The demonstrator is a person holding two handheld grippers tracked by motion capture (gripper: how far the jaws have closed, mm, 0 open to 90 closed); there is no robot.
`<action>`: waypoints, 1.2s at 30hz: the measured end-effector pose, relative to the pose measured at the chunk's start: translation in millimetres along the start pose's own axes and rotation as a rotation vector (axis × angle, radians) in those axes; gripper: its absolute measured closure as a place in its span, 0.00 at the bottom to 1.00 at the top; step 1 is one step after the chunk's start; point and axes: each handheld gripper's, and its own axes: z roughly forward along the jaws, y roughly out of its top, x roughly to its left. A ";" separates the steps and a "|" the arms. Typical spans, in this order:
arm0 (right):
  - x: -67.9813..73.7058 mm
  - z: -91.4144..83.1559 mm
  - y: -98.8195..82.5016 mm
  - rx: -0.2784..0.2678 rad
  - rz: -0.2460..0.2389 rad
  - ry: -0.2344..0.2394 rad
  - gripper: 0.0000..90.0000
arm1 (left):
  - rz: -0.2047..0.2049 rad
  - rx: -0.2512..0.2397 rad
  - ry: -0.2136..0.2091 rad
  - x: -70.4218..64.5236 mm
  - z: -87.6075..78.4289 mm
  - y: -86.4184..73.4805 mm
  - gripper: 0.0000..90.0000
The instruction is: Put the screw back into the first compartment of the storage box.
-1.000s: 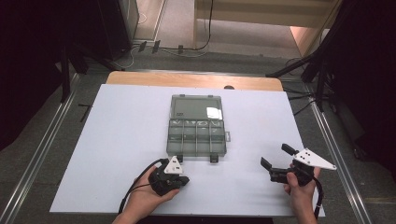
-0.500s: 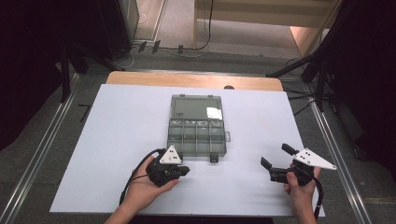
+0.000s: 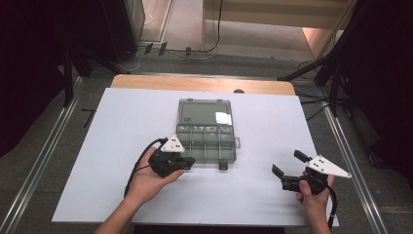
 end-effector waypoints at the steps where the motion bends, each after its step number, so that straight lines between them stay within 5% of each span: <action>1: -0.3 0.1 -0.1 0.001 0.000 -0.001 0.00 | -0.002 -0.002 0.003 1.4 -0.5 1.8 0.98; 36: -0.2 2.3 -0.8 0.011 -0.011 -0.002 0.00 | -0.073 -0.023 0.062 58.0 11.2 31.7 0.98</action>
